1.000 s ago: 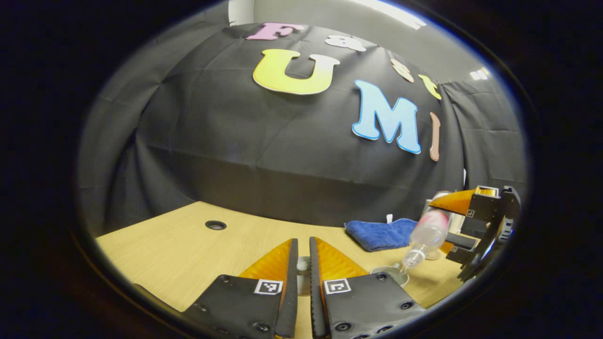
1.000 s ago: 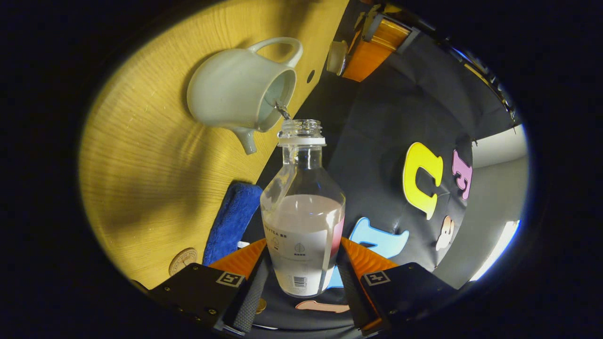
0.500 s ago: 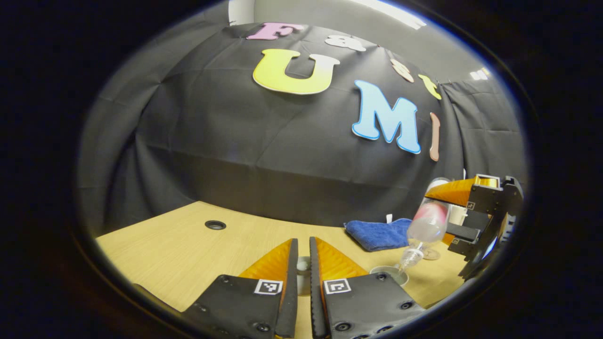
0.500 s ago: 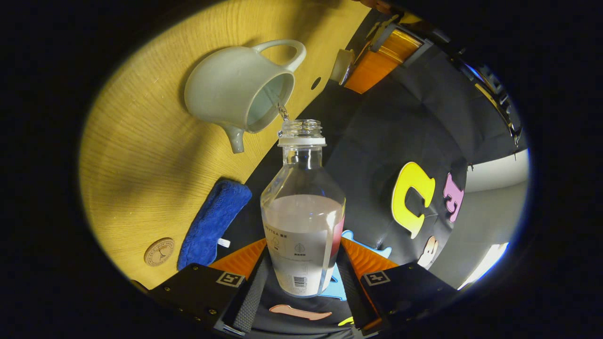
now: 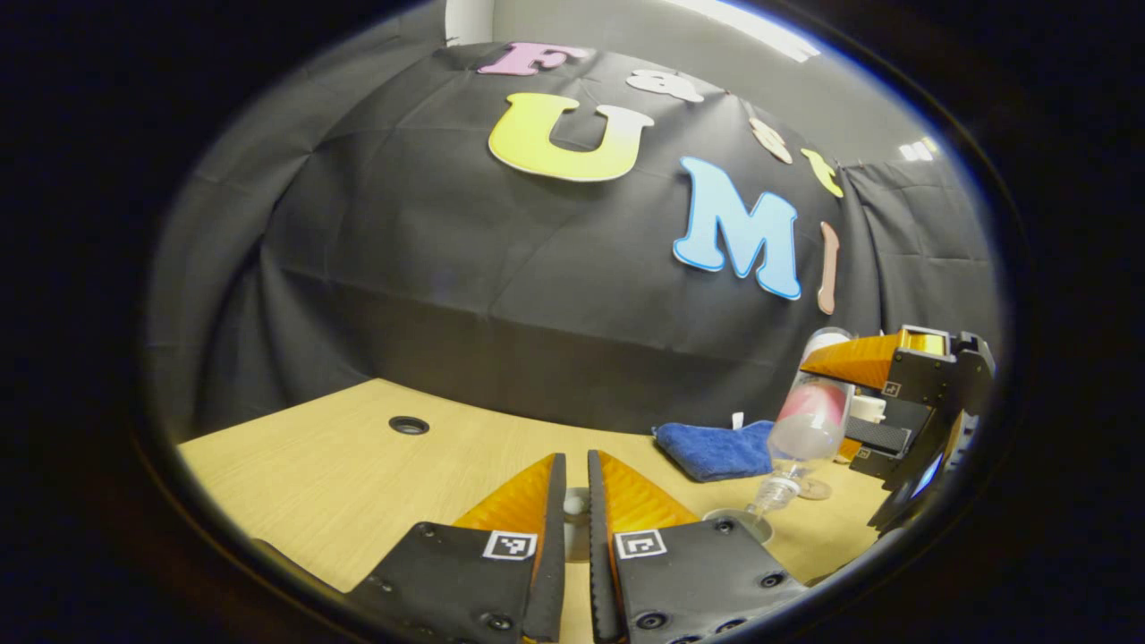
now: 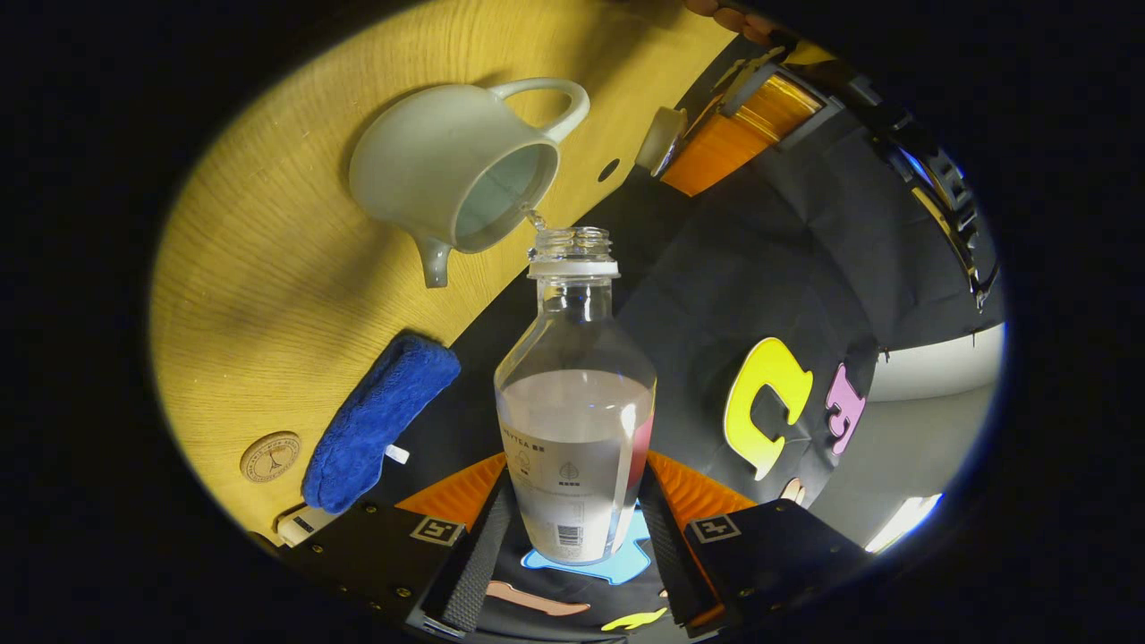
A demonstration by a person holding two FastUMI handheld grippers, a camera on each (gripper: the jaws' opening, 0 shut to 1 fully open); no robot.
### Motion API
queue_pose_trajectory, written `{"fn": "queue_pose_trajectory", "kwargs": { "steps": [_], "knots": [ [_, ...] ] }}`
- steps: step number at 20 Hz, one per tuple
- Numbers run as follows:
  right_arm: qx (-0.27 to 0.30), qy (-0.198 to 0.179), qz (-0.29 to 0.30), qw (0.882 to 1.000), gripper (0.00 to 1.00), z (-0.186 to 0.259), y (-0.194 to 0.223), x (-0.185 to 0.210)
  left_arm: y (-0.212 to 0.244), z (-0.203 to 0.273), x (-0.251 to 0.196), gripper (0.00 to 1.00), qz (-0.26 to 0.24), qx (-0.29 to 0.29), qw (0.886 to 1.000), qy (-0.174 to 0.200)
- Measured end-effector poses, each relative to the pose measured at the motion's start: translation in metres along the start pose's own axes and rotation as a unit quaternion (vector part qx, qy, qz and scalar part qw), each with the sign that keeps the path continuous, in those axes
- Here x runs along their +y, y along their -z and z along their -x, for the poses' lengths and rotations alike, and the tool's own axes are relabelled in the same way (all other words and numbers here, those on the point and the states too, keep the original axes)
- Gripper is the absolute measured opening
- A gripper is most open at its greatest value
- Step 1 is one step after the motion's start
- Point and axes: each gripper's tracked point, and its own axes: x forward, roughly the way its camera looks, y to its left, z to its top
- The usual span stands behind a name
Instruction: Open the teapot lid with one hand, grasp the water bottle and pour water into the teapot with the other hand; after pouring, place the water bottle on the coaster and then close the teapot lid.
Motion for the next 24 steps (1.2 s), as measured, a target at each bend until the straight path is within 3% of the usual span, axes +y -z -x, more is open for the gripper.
{"fn": "queue_pose_trajectory", "kwargs": {
  "steps": [9,15,20,22,24],
  "knots": [
    [-0.005,-0.005,0.009,1.0,0.76,-0.002,0.0,-0.001,0.0,-0.001,0.001,0.2,0.009,0.0,1.0,-0.001],
    [-0.01,-0.039,-0.107,0.993,0.77,-0.001,-0.006,0.025,0.0,0.0,0.001,0.2,0.01,-0.001,1.0,-0.001],
    [-0.004,-0.077,-0.234,0.969,0.77,0.005,-0.014,0.051,0.002,-0.001,0.001,0.2,0.009,0.0,1.0,-0.001],
    [-0.001,-0.095,-0.296,0.95,0.77,0.003,-0.011,0.062,0.003,-0.001,0.001,0.2,0.008,0.001,1.0,-0.001],
    [0.005,-0.112,-0.369,0.923,0.77,0.005,-0.006,0.068,0.003,-0.002,0.0,0.19,0.006,0.002,1.0,-0.001]
  ]
}}
